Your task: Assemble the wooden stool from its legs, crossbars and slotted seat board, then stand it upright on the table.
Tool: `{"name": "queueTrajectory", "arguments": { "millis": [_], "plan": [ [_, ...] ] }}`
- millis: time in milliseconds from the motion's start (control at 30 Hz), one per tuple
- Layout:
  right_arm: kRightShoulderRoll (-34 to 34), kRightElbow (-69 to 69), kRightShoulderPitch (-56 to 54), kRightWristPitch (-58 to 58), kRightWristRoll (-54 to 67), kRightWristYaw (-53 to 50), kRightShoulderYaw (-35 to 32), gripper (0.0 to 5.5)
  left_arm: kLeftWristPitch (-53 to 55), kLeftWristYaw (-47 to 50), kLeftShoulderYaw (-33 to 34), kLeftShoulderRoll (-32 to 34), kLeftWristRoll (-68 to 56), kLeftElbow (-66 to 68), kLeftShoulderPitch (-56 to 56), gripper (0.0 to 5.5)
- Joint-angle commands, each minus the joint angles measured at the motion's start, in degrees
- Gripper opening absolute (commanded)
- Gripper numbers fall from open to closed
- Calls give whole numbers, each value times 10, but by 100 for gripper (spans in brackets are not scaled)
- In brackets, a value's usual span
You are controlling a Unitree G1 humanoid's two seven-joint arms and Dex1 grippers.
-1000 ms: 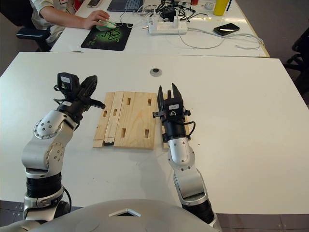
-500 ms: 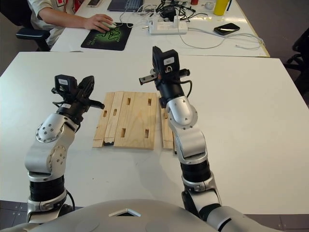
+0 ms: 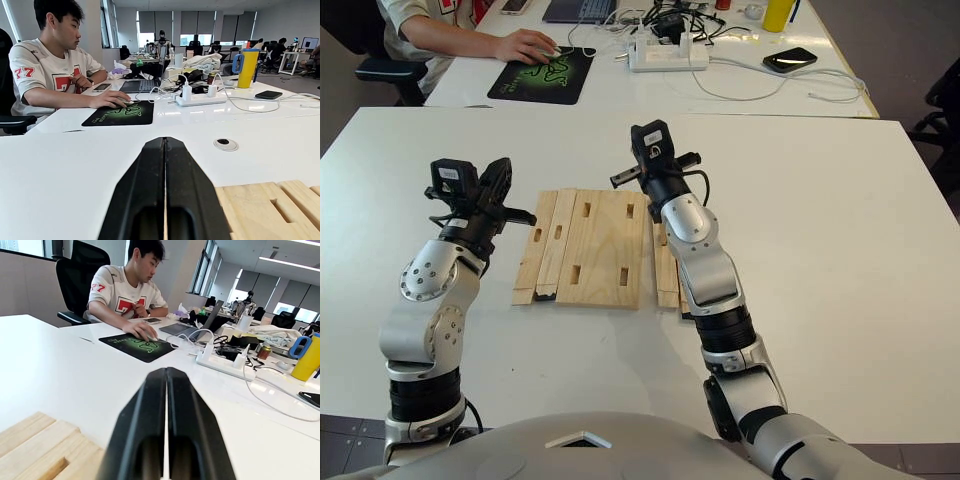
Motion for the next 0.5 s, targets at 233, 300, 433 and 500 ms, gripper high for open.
{"name": "queueTrajectory", "arguments": {
  "millis": [233, 300, 433, 500],
  "plan": [
    [-3, -43, -46, 28, -6, 3, -6, 1, 2, -1, 4, 2, 4, -4, 0, 0],
    [-13, -32, -12, 36, -15, 12, 16, 1, 3, -2, 4, 3, 3, -5, -2, 0],
    [-40, 7, 40, 45, -42, 15, 43, 1, 7, -7, 5, 7, 0, -4, -5, 0],
    [-37, 3, 37, 45, -45, 11, 38, 1, 7, -8, 5, 8, 0, -3, -5, 0]
  ]
}}
